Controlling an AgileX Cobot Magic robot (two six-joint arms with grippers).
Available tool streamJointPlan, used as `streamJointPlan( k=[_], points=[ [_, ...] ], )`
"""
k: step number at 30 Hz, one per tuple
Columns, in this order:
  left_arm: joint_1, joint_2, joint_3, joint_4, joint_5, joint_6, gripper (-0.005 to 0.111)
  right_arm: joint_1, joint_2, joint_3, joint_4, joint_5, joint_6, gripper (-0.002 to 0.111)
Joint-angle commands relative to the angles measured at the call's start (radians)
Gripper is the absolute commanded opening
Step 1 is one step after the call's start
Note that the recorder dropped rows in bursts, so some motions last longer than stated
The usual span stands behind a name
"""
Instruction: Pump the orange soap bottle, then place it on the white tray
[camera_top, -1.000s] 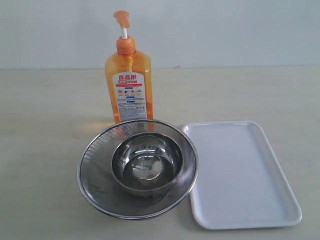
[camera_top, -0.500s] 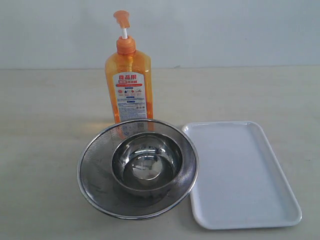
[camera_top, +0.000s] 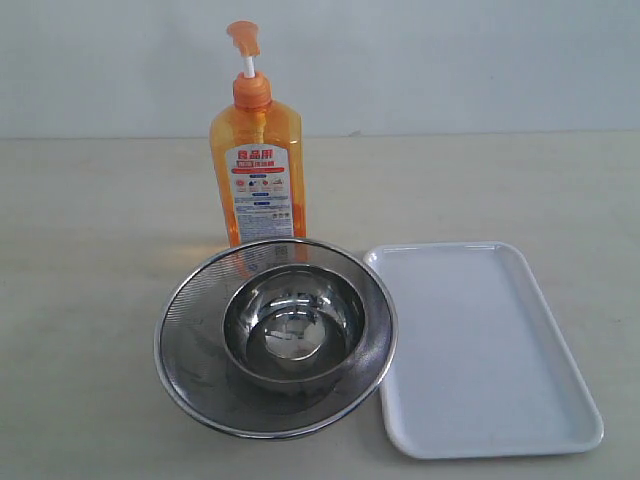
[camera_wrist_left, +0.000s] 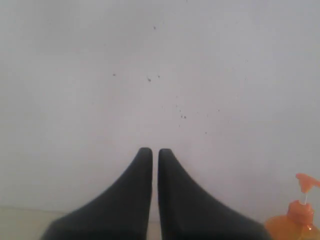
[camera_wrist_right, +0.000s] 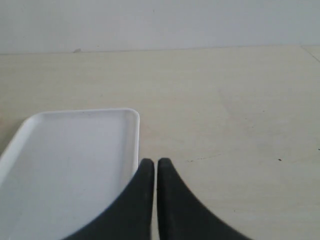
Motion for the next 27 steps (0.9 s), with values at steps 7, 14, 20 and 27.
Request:
streamJointPlan(
  k=[7, 14, 20, 27],
  points=[
    [-0.064, 0.411, -0.347, 0.001, 0.030, 0.085, 0.005, -0.002, -0.005, -0.001, -0.007, -0.008, -0.003, 0.000],
    [-0.176, 0.733, -0.598, 0.001, 0.030, 0.271, 0.005, -0.002, -0.005, -0.001, -0.007, -0.008, -0.001, 0.000],
    [-0.195, 1.037, -0.772, 0.001, 0.038, 0.340, 0.005, -0.002, -0.005, -0.001, -0.007, -0.008, -0.001, 0.000],
    [-0.181, 1.386, -0.926, 0.018, 0.144, 0.406, 0.005, -0.002, -0.005, -0.001, -0.007, -0.008, -0.003, 0.000]
  ],
)
